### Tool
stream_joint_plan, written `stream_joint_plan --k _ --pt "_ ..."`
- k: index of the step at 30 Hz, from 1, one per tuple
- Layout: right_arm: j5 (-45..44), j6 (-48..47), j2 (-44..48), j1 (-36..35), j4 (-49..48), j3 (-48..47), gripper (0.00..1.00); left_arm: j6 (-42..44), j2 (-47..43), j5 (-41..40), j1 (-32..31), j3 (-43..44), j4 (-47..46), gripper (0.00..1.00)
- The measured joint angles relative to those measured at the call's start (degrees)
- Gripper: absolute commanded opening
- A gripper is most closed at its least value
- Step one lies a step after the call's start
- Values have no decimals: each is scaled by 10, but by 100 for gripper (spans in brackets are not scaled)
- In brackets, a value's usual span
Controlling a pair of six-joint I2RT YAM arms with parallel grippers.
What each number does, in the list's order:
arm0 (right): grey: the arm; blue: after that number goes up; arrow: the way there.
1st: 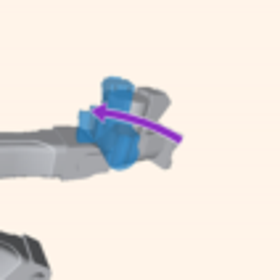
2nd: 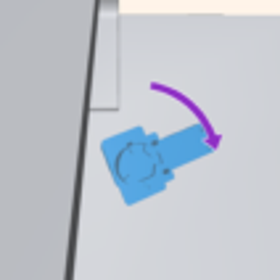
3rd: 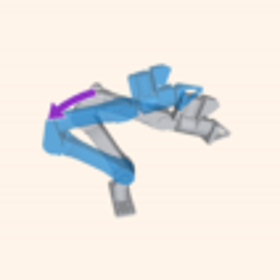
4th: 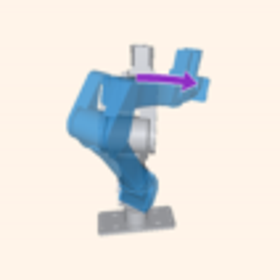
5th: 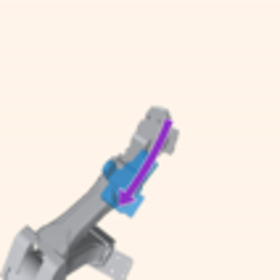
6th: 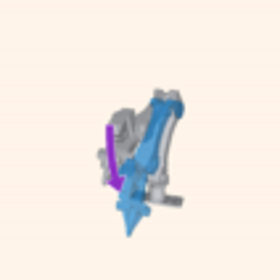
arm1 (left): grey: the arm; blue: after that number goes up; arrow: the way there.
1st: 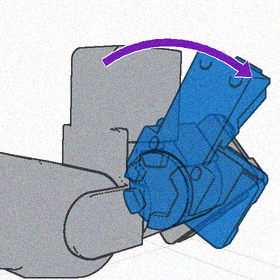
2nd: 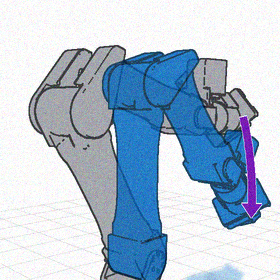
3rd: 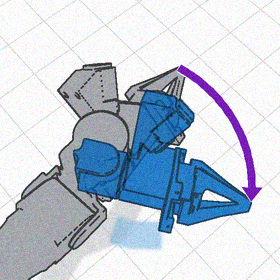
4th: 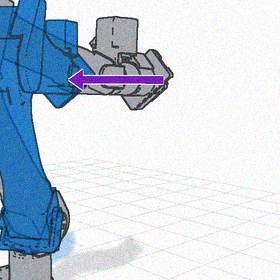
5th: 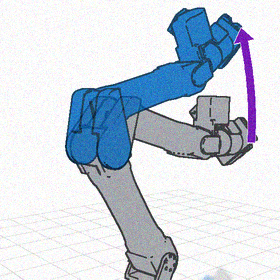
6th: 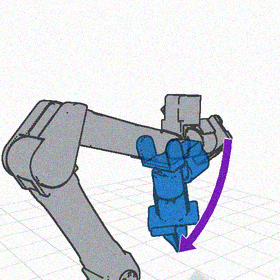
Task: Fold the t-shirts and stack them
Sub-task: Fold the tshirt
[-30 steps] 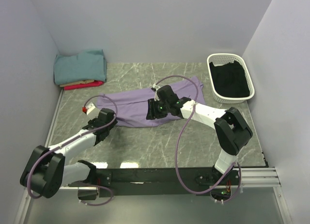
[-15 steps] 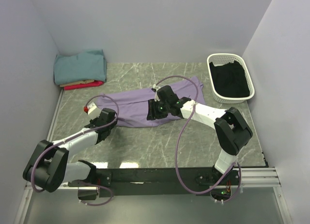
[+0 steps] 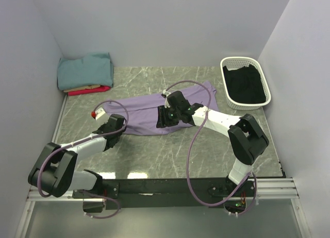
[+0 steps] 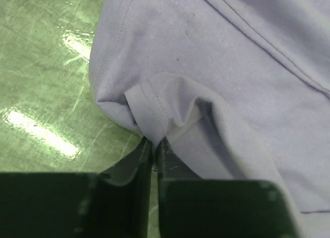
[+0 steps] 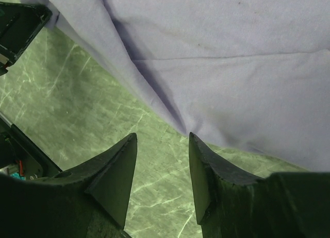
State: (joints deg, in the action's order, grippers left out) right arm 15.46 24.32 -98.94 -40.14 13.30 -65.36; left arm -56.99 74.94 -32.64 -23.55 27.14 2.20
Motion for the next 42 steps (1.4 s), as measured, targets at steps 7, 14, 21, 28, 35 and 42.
stream_joint_plan --k 7,14,21,28,35,42 --pt "0 -1 0 0 0 0 52 19 -26 -4 -1 40 60 1" --pt "0 -2 0 0 1 0 52 50 -103 -5 3 146 200 1" --pt "3 -2 0 0 1 0 52 70 -118 18 24 188 325 18" --pt "7 -10 0 0 5 0 52 98 -83 53 56 226 421 20" --pt "6 -15 0 0 13 0 52 140 -38 80 83 273 460 23" --pt "4 -17 0 0 18 0 52 215 35 114 108 337 520 25"
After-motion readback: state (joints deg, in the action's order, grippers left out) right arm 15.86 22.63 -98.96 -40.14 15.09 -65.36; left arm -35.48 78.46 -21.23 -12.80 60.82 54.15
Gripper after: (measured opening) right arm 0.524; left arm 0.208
